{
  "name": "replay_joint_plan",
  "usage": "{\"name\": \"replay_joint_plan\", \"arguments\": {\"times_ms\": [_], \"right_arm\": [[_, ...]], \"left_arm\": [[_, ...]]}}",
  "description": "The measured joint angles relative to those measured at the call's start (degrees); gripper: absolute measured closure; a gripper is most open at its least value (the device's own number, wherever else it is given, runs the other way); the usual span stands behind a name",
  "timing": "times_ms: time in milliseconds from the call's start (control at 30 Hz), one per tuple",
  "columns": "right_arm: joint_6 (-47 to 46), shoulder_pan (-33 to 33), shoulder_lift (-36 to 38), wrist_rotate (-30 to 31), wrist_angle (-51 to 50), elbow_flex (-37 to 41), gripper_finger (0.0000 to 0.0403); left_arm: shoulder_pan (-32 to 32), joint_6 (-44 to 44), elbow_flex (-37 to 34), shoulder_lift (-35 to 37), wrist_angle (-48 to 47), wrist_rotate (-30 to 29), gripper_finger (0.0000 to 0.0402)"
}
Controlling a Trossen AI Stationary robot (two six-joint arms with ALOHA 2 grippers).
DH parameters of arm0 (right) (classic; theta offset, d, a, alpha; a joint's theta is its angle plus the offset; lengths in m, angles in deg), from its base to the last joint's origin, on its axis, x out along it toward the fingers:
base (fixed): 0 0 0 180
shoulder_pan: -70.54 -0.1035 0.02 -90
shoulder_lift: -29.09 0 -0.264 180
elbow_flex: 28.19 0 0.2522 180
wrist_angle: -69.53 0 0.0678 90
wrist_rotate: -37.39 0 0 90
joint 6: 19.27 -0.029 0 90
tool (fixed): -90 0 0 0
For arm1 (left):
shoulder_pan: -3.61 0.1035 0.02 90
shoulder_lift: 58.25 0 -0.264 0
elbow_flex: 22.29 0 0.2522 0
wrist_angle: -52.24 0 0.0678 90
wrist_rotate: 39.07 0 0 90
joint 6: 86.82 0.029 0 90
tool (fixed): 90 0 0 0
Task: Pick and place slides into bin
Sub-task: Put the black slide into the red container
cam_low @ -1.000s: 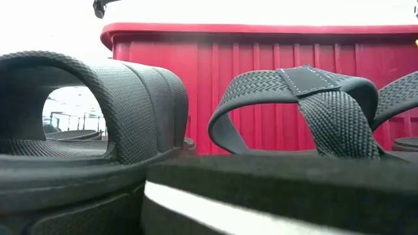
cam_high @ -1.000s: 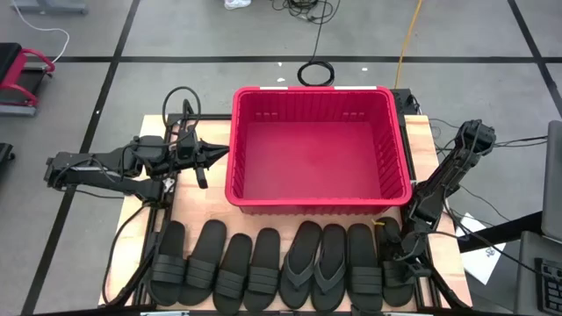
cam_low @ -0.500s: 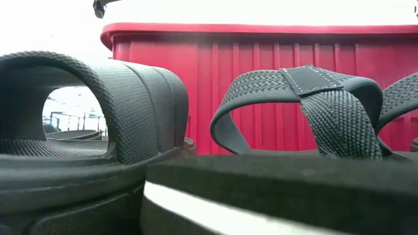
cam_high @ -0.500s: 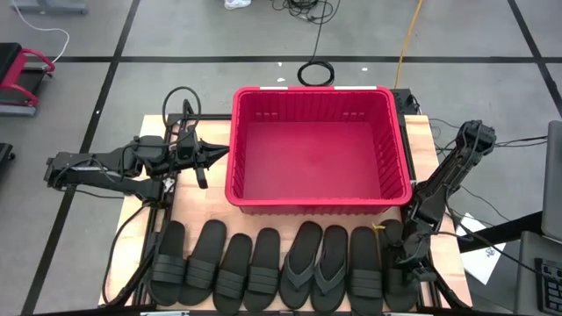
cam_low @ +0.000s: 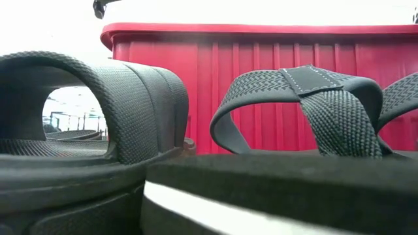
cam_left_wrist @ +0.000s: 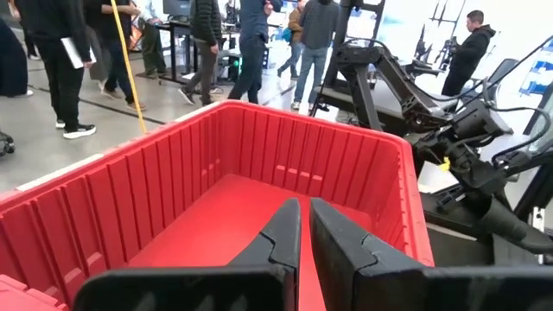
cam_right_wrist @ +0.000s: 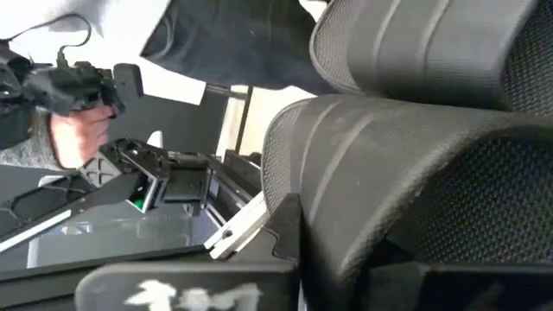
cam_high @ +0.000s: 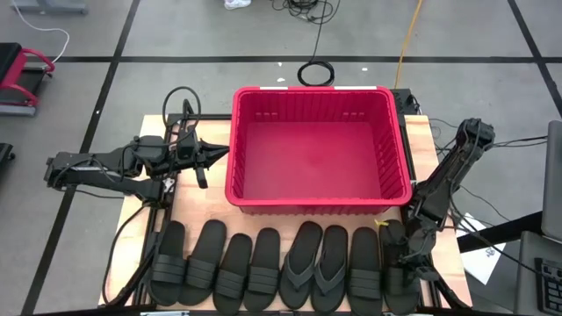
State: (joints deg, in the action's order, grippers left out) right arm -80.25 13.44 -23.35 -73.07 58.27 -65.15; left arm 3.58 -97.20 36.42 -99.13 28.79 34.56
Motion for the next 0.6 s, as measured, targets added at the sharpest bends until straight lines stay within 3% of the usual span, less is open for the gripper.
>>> {"name": "replay_joint_plan", "arguments": {"times_ms": [200,433,600], "right_arm": [[-1.10,0.02,2.22,0.58,-0.80,0.00,0.0399],[-4.42,0.02,3.51,-3.66,0.07,0.00,0.0399],[-5.08,0.49,4.75,-3.48,6.55,0.02,0.0398]], "left_arm": [[0.02,-0.33,0.00,0.00,0.02,0.00,0.0376],[0.01,-0.43,0.00,0.00,0.04,-0.01,0.0376],[0.00,-0.43,0.00,0.00,0.04,-0.01,0.0376]]}}
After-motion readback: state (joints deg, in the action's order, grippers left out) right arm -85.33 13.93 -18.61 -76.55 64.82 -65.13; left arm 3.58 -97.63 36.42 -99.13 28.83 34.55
